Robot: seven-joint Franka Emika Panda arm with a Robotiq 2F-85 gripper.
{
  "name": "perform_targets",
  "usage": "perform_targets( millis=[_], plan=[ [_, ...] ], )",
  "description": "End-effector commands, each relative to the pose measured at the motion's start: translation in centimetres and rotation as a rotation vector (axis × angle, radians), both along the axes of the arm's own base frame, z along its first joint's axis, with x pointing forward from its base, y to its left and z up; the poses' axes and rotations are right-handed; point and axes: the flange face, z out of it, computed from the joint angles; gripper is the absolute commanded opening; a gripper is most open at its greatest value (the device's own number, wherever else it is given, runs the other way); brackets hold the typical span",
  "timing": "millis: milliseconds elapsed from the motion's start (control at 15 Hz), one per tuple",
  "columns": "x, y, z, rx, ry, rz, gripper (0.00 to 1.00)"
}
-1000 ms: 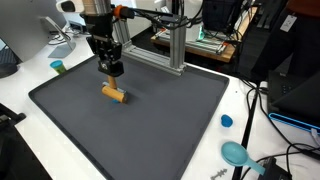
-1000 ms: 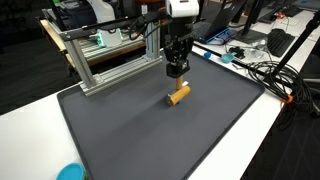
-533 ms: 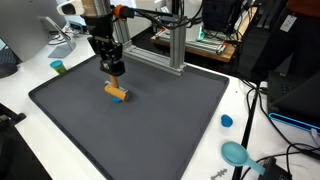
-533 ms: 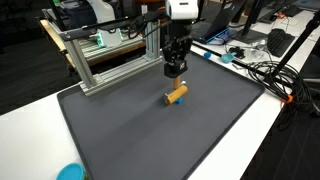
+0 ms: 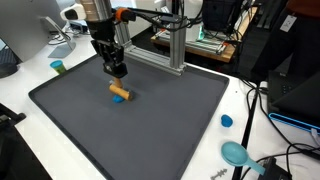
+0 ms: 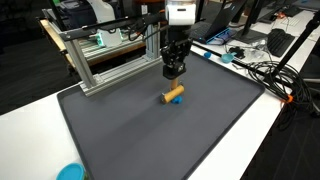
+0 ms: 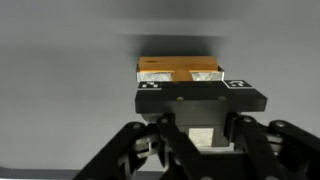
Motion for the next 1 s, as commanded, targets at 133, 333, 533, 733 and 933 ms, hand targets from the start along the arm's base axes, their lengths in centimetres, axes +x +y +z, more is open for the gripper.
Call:
perform_targets(
  millis=[133, 333, 533, 733, 933],
  plan=[
    [0.2, -0.1, 1.3, 0.01, -0.006, -0.032, 0.22],
    [-0.3, -0.2, 3.6, 0.007, -0.024, -0.019, 0.22],
    [0.0, 0.0, 4.6, 0.021, -0.056, -0.028, 0.22],
    [0.4, 0.1, 3.9, 0.016, -0.05, -0.042, 0.22],
    [0.7, 0.2, 2.7, 0.025, -0.041, -0.062, 0.22]
  ],
)
